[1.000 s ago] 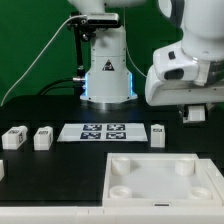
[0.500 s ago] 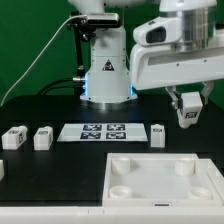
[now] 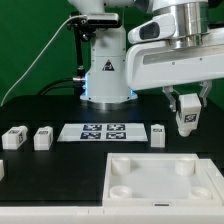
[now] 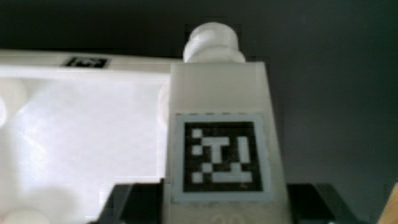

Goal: Assemble one leg

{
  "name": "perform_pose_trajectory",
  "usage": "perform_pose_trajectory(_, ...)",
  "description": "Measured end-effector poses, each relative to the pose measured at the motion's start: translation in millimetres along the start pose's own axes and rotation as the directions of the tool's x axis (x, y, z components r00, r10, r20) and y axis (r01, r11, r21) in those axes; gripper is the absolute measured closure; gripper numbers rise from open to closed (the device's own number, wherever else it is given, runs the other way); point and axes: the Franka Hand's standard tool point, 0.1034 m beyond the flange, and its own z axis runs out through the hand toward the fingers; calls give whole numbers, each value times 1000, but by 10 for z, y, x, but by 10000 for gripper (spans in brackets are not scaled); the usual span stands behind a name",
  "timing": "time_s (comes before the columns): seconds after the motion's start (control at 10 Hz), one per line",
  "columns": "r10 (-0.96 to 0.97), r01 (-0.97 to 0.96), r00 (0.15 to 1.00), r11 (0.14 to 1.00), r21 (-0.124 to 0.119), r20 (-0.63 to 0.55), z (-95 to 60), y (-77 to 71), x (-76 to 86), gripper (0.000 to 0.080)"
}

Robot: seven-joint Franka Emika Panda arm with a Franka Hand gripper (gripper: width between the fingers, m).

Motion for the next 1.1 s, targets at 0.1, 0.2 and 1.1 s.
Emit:
perform_pose_trajectory(0.1,-44,44,999,999,-1,-8,2,122,142,506)
perform_pose_trajectory(0.2,-55,55,994,998,-6,-89,-29,189,364,506)
perform_pose_trajectory(1.1,-103,92,925,995,-49,-366,119,343,815,506)
